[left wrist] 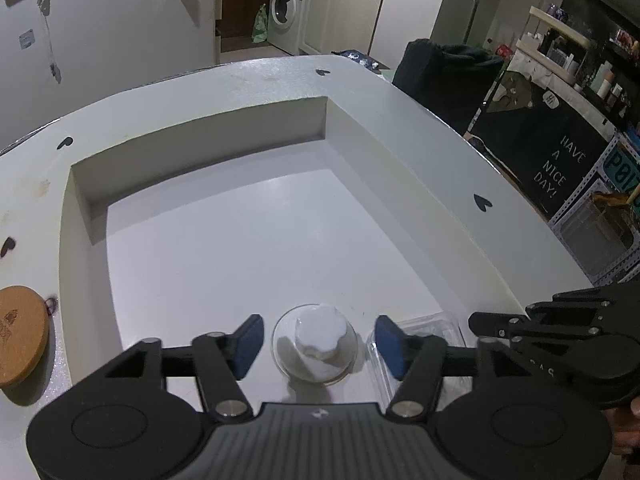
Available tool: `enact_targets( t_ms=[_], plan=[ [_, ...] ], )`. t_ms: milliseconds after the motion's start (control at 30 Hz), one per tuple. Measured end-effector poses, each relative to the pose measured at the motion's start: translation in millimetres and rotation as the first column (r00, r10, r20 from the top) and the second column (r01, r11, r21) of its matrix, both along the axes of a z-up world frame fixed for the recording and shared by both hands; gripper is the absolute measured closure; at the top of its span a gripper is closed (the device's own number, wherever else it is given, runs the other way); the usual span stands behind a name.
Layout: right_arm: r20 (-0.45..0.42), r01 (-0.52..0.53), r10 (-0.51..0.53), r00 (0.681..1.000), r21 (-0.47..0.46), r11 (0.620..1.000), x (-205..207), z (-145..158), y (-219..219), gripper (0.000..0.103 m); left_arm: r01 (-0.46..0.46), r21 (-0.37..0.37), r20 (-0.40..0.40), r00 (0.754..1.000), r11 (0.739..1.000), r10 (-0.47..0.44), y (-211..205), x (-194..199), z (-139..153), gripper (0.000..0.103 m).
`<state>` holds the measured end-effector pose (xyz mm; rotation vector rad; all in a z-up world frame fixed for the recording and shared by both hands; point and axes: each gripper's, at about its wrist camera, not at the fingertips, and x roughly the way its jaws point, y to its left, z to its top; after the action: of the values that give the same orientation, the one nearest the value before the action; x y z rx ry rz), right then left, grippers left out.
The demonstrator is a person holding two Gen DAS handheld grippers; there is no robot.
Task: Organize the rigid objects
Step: 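Carry the white knob into the tray beside the clear case and release, then move the left tool to the beige plastic holder and grasp its rod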
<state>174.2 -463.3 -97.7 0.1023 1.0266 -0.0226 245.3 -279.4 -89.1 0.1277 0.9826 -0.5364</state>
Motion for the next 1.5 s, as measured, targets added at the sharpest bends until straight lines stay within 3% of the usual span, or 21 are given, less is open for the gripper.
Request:
enact_targets(
  t_ms=[100, 233, 333, 533, 733, 933, 1200, 1500],
  plan=[
    [0.0, 0.0, 0.0, 1.0, 0.0, 1.0, -0.1, 0.0, -0.1, 0.097, -0.012, -0.001, 0.009, 1.0, 1.0, 0.012, 2.9, -1.6, 3.1, 0.019],
    [0.0, 0.0, 0.0, 1.0, 0.0, 1.0, -0.1, 0.0, -0.1, 0.097, -0.009, -0.008, 0.032, 0.999, 1.0, 0.009, 6.8, -8.7, 12.8, 0.004],
    [0.0, 0.0, 0.0, 1.0, 0.0, 1.0, -0.2, 0.0, -0.1, 0.097, -0.005, -0.002, 0.052, 0.999, 1.0, 0.005, 10.2, -14.5, 19.3, 0.001],
    [0.0, 0.0, 0.0, 1.0, -0.001, 1.0, -0.2, -0.1, 0.0, 0.097, -0.022, -0.023, 0.076, 0.997, 0.999, 0.024, 25.1, -25.7, 34.0, 0.0],
    [0.002, -0.008, 0.008, 1.0, -0.012, 1.0, 0.4, 1.3, 2.7, 0.097, -0.094, -0.039, 0.12, 0.988, 0.995, 0.098, 51.7, -37.8, 50.6, 0.0],
    [0.0, -0.02, 0.02, 1.0, -0.032, 0.999, 0.3, 0.8, 5.3, 0.097, -0.212, -0.061, 0.154, 0.963, 0.975, 0.219, 89.4, -49.0, 62.1, 0.0],
    [0.002, -0.007, 0.007, 1.0, 0.014, 1.0, -0.1, -0.4, -2.9, 0.099, -0.352, -0.083, 0.164, 0.918, 0.932, 0.361, 145.2, -63.6, 61.9, 0.0],
    [0.002, 0.003, -0.003, 1.0, 0.019, 1.0, -0.6, -1.1, -3.0, 0.098, -0.348, -0.028, 0.176, 0.921, 0.937, 0.347, 180.8, -83.6, 42.0, 0.0]
  ],
)
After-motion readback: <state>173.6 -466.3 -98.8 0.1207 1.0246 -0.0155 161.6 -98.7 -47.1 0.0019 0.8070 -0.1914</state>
